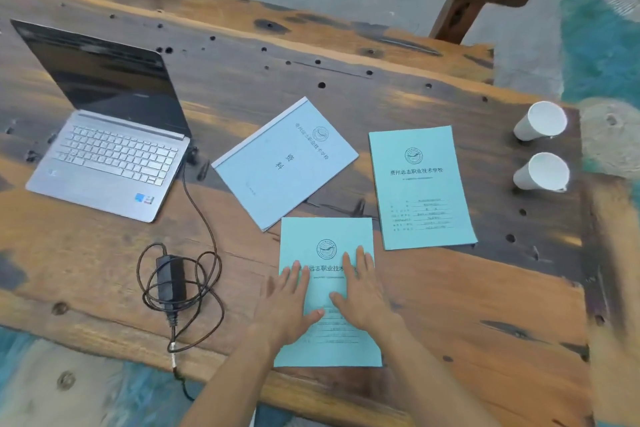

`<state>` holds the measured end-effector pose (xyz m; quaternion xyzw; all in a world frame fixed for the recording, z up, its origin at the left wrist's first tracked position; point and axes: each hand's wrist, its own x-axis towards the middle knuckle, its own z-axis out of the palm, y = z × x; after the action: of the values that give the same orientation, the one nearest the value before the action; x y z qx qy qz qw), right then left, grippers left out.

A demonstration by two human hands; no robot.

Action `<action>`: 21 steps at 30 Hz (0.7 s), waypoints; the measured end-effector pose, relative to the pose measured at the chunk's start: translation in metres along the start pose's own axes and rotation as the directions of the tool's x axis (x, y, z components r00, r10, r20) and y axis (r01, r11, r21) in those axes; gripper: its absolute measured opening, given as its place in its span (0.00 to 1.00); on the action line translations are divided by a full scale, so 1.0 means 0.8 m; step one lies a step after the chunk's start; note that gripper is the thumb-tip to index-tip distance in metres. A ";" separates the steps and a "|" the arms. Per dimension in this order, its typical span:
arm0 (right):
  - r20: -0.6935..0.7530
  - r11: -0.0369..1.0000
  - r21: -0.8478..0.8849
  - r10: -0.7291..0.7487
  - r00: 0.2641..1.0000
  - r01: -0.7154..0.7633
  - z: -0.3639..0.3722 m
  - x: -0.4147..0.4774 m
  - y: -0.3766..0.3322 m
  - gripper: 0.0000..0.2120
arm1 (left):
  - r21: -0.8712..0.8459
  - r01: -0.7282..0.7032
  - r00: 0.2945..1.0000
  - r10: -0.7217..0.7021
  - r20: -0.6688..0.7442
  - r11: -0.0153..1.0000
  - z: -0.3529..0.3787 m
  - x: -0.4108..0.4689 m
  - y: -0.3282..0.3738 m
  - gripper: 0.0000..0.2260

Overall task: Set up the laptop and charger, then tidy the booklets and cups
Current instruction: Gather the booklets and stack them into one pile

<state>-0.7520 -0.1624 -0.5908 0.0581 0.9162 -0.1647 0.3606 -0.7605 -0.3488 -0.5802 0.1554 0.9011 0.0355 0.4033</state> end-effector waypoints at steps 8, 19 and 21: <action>-0.023 0.999 -0.040 0.022 0.999 -0.023 0.005 0.011 -0.007 0.47 | 0.031 -0.014 1.000 0.013 0.021 0.999 -0.001 0.021 -0.008 0.36; -0.077 0.989 0.110 0.109 0.991 -0.100 -0.026 0.075 -0.042 0.48 | 0.155 -0.072 0.993 0.084 -0.077 0.985 -0.055 0.093 -0.054 0.31; -0.073 0.986 0.122 0.122 0.990 -0.113 -0.033 0.084 -0.048 0.48 | 0.183 -0.087 0.991 0.104 -0.087 0.979 -0.064 0.104 -0.064 0.31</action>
<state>-0.8266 -0.1903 -0.6085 0.1399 0.9137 -0.1943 0.3284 -0.8633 -0.3681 -0.6151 0.2323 0.9104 -0.0189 0.3418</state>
